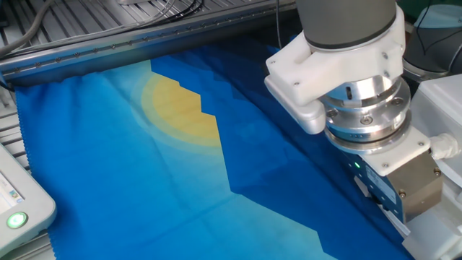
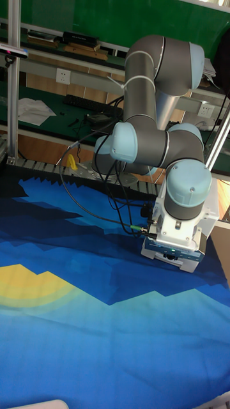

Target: Grasp the handle and open the drawer

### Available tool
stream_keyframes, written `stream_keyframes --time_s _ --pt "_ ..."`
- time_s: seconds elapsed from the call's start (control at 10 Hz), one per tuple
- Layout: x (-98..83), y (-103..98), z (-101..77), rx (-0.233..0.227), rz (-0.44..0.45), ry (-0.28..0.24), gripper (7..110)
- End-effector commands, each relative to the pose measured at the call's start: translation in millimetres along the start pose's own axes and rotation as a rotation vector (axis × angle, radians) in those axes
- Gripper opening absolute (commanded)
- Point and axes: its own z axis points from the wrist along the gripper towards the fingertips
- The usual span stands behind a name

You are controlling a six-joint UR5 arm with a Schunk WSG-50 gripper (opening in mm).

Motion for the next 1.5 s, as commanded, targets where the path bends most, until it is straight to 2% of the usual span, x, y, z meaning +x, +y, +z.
stream_keyframes --time_s 0.0,0.9,1.4 --pt "-2.3 3.2 -3.6 -0.014 -0.001 0.003 7" --pt "-14.2 -0.5 -4.6 -0.005 -0.012 -0.002 7" --pt "-17.7 -6.6 -14.4 0.003 -0.028 0.006 7"
